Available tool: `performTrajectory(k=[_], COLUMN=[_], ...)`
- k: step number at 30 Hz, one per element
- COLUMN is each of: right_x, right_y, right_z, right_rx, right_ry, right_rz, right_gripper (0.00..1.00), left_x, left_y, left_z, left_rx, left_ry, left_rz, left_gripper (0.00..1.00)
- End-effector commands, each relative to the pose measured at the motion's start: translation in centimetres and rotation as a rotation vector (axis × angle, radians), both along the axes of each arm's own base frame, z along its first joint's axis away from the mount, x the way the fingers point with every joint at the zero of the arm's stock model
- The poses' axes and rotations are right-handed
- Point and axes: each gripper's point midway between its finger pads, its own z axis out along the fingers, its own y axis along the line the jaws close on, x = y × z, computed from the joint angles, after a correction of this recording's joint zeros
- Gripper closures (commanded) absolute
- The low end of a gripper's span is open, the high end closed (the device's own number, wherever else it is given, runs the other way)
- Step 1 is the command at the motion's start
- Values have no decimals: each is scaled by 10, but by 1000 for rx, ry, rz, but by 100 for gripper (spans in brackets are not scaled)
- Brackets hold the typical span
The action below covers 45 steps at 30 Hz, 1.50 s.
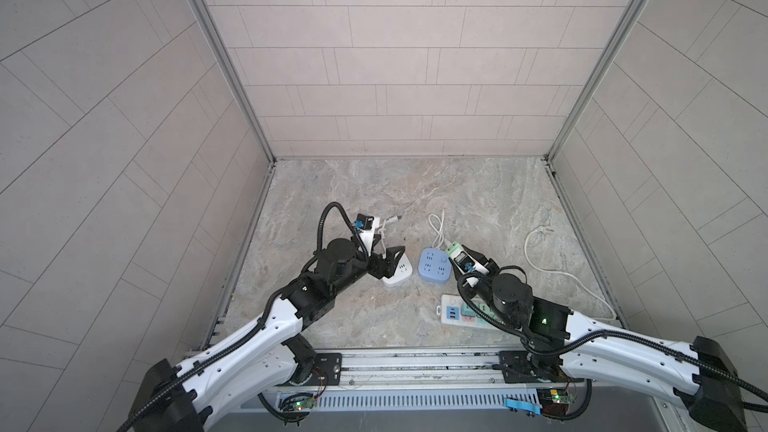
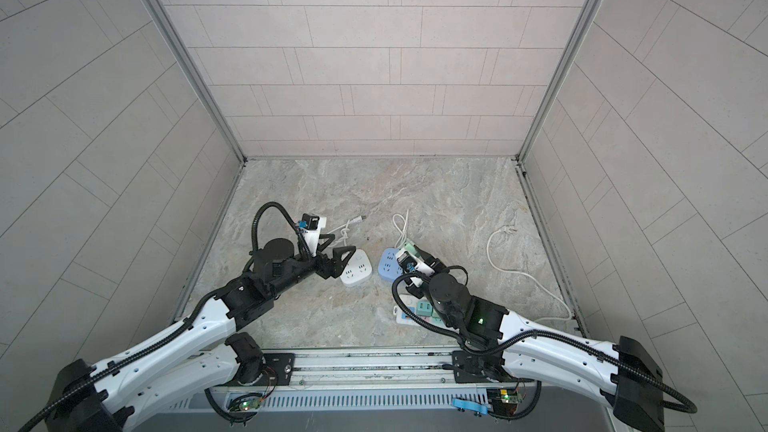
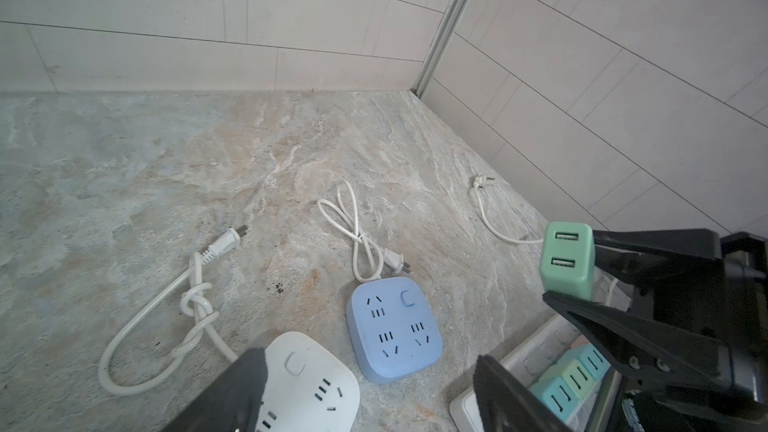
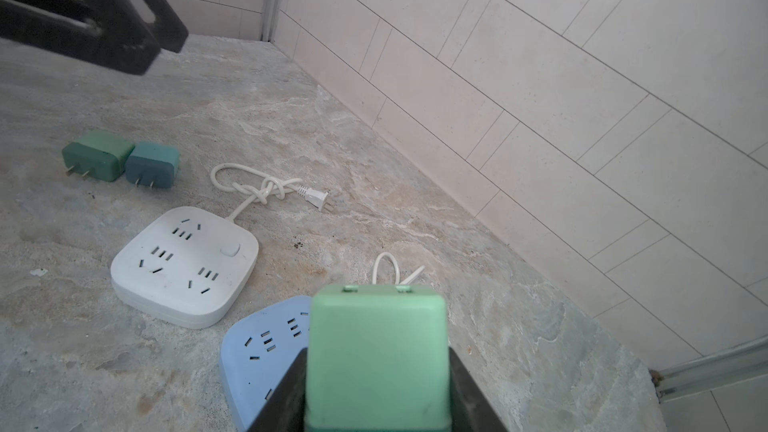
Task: Insert the plug
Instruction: 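Lift the mint-green adapter with the right gripper while the left gripper reaches toward it, then close the left gripper on the mint-green adapter held by the right gripper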
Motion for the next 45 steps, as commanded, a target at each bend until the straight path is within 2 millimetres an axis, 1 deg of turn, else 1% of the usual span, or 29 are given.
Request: performTrajectory(k=[1,2,4,9,11,16,17,19,21,25,26,32,41,45], right_x=[-9,-11,-11,-15,-17,-22,-25,-30,-35,-43,-44,-45,-47,-46], right_y=[12,14,13,17,23,32,34,40,45,52,54,61,68,71], right_z=[4,1,0,6,10,15,17,18,21,24,25,28,40,41], right_rx=[-111,-135,-150,-152,-157,-144,-135,-124,-109,-85,-107,-106,-76,-77], right_ry=[-91,-96,-112,-151,-170,-186,-191,-206,-231,-258,-280,-297,-315,-316], right_rz=[129,147,153,189,222,277,294,336,371,418,427,448,466,466], right_gripper=[89,91,92,92,92,94,94,94,95,96,97,98,99,100], left_x=[-14,-20,-29,-50,-54,-49,-50,-55,-61,-66,-67,-70,-72,-72], left_y=[-23,-29,-39,-65,-72,-76,-76,-79,-82,-86,-88,-94,-103,-107], left_z=[32,33,33,28,23,19,20,24,26,28,29,29,18,14], left_rx=[6,13,21,36,60,75,68,44,21,-2,-7,-19,11,22], left_ry=[-136,-151,-167,-164,-153,-127,-127,-126,-119,-104,-101,-73,-31,-15], left_rz=[-124,-159,-215,-361,-386,-368,-370,-402,-431,-465,-476,-510,-553,-567], left_gripper=[15,15,15,15,16,18,21,24,25,29,30,39,44,51])
